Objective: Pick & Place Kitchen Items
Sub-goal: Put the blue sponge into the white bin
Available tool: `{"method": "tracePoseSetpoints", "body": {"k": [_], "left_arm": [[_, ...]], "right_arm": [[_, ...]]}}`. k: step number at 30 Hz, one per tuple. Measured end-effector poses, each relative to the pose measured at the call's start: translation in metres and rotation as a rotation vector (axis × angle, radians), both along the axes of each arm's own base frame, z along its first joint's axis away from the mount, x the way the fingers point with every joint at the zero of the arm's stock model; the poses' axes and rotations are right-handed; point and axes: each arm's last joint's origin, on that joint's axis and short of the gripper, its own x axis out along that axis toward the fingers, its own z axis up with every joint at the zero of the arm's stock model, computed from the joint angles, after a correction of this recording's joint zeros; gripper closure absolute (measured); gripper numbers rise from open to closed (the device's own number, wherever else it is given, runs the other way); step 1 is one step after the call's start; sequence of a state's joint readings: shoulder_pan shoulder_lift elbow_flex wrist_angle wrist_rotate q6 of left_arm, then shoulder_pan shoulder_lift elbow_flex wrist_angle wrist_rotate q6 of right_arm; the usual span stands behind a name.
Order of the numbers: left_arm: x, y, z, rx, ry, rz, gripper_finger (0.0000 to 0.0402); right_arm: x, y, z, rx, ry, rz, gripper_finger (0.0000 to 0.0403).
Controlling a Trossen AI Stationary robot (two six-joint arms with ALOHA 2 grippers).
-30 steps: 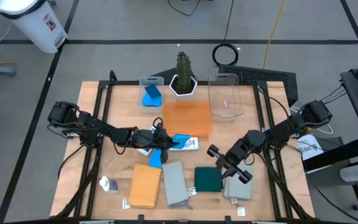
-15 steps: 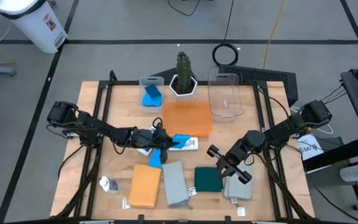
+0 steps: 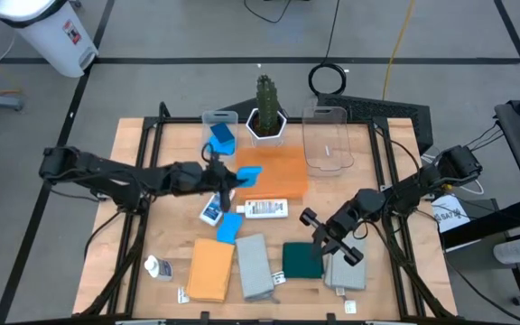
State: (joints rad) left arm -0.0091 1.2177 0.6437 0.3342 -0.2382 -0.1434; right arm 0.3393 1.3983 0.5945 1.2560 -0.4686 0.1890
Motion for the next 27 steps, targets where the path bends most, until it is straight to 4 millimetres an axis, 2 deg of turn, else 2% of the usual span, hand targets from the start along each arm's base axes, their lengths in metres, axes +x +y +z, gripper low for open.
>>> {"method": "tracePoseSetpoints", "body": {"k": [14, 19, 22, 27], "left_arm": [[-0.027, 0.068, 0.009, 0.002, 0.037, 0.304, 0.0388], [-0.038, 0.097, 0.008, -0.066, 0.028, 0.385, 0.0393], [-0.045, 0.114, 0.001, -0.126, 0.022, 0.44, 0.039], [-0.056, 0.137, -0.026, -0.241, 0.001, 0.493, 0.0394]], "right_arm": [[0.001, 0.0, -0.002, -0.007, 0.015, -0.002, 0.0402], [0.001, 0.0, -0.002, -0.017, 0.006, -0.01, 0.0402], [0.001, 0.0, -0.002, -0.016, 0.006, -0.01, 0.0402], [0.002, -0.002, -0.002, -0.017, 0.006, -0.019, 0.0403]]}}
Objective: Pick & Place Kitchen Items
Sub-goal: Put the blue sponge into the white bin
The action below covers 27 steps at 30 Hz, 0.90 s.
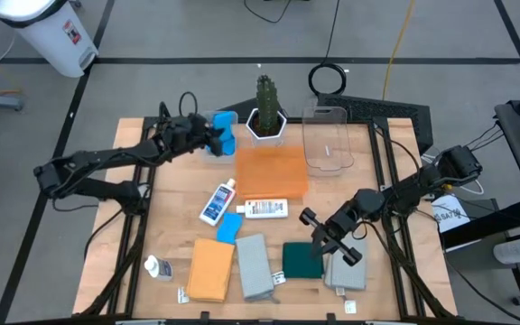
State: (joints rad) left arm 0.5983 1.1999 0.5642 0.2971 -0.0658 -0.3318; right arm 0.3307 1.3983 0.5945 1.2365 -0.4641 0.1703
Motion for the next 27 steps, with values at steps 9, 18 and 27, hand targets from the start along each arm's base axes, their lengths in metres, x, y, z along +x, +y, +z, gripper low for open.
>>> {"method": "tracePoseSetpoints", "body": {"k": [9, 18, 27], "left_arm": [[-0.004, 0.022, -0.043, -0.136, -0.001, 0.083, 0.0392], [0.001, 0.027, -0.067, -0.215, 0.043, 0.105, 0.0391], [0.001, 0.028, -0.067, -0.236, 0.02, 0.127, 0.0287]], "right_arm": [[0.003, -0.007, -0.001, -0.004, 0.014, -0.03, 0.0403], [0.003, -0.008, -0.001, -0.004, 0.014, -0.032, 0.0403], [0.003, -0.008, -0.001, -0.004, 0.014, -0.031, 0.0403]]}}
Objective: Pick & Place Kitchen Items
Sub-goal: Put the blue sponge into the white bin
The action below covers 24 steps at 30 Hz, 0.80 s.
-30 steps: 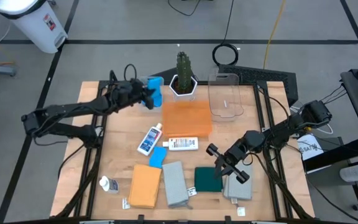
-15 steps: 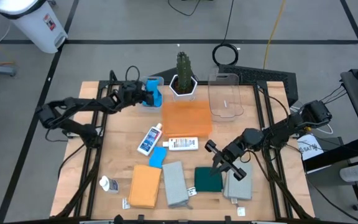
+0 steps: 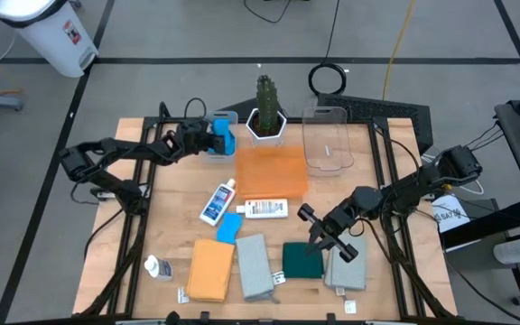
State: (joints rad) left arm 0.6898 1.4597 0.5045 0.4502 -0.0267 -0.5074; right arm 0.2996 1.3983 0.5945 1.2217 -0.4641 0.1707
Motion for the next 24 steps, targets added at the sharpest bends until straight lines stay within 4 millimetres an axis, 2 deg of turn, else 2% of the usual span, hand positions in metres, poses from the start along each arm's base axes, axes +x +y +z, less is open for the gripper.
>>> {"method": "tracePoseSetpoints", "body": {"k": [5, 9, 18, 24], "left_arm": [[-0.001, 0.001, 0.001, 0.017, 0.009, -0.005, 0.0221], [-0.004, 0.0, 0.01, 0.052, 0.001, -0.011, 0.0193], [-0.01, -0.005, 0.03, 0.113, -0.027, -0.024, 0.0188], [-0.018, -0.015, 0.051, 0.134, -0.051, -0.032, 0.0188]], "right_arm": [[0.0, 0.0, 0.0, 0.0, 0.0, 0.0, 0.0403], [0.0, 0.0, 0.0, 0.0, 0.0, 0.0, 0.0403], [0.0, 0.0, 0.0, 0.0, 0.001, 0.0, 0.0403], [0.0, 0.0, 0.0, 0.0, 0.001, 0.0, 0.0403]]}}
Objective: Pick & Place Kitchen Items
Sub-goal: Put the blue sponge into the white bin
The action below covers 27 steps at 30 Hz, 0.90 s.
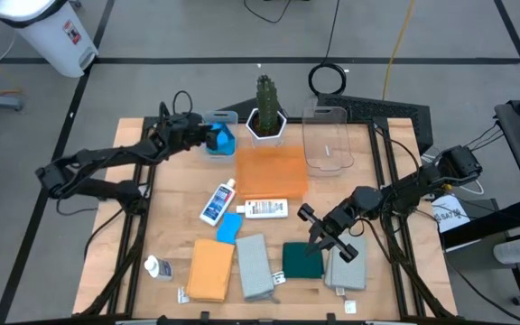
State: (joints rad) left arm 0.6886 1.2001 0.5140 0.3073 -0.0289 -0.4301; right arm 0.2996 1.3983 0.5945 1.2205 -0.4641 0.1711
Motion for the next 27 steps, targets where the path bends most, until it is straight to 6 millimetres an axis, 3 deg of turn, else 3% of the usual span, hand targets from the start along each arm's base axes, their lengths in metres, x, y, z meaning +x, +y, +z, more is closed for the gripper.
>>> {"method": "tracePoseSetpoints", "body": {"k": [6, 12, 21, 27], "left_arm": [[-0.007, -0.021, 0.027, 0.049, -0.087, -0.088, 0.0188], [-0.004, -0.048, 0.044, 0.051, -0.187, -0.352, 0.0188], [0.02, -0.1, 0.039, -0.003, -0.183, -0.802, 0.0188], [0.032, -0.138, 0.031, 0.077, -0.128, -1.037, 0.0188]], "right_arm": [[0.0, 0.0, 0.0, 0.0, 0.0, 0.0, 0.0403], [0.0, 0.0, 0.0, 0.0, 0.0, 0.0, 0.0403], [0.0, 0.0, 0.0, 0.0, 0.0, 0.0, 0.0403], [0.0, 0.0, 0.0, 0.003, 0.002, -0.01, 0.0403]]}}
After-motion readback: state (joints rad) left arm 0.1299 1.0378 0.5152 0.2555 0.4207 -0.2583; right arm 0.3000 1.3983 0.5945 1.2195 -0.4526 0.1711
